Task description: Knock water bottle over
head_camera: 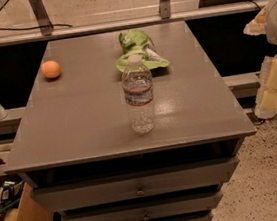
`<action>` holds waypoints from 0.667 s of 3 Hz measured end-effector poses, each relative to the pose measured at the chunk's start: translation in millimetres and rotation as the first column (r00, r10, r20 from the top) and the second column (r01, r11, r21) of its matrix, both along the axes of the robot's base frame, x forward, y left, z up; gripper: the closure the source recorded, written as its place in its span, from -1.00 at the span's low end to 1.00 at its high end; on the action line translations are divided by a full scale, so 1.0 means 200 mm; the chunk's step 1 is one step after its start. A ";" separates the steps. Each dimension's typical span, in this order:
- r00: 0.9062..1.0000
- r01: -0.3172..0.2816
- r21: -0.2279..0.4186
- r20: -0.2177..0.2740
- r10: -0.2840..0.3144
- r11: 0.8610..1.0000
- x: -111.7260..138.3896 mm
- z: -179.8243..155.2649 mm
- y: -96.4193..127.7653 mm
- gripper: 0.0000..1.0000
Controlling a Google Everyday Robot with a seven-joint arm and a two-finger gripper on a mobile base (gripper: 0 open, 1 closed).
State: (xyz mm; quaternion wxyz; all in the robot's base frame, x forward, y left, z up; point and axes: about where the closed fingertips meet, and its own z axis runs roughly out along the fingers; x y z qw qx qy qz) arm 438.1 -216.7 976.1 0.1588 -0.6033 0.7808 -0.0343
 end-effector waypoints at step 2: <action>1.000 -0.004 0.033 0.018 0.004 0.999 -0.01 0.00 0.01 -1.00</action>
Offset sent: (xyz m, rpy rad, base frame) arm -0.0034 0.0020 -0.0076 0.0849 -0.0230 0.0113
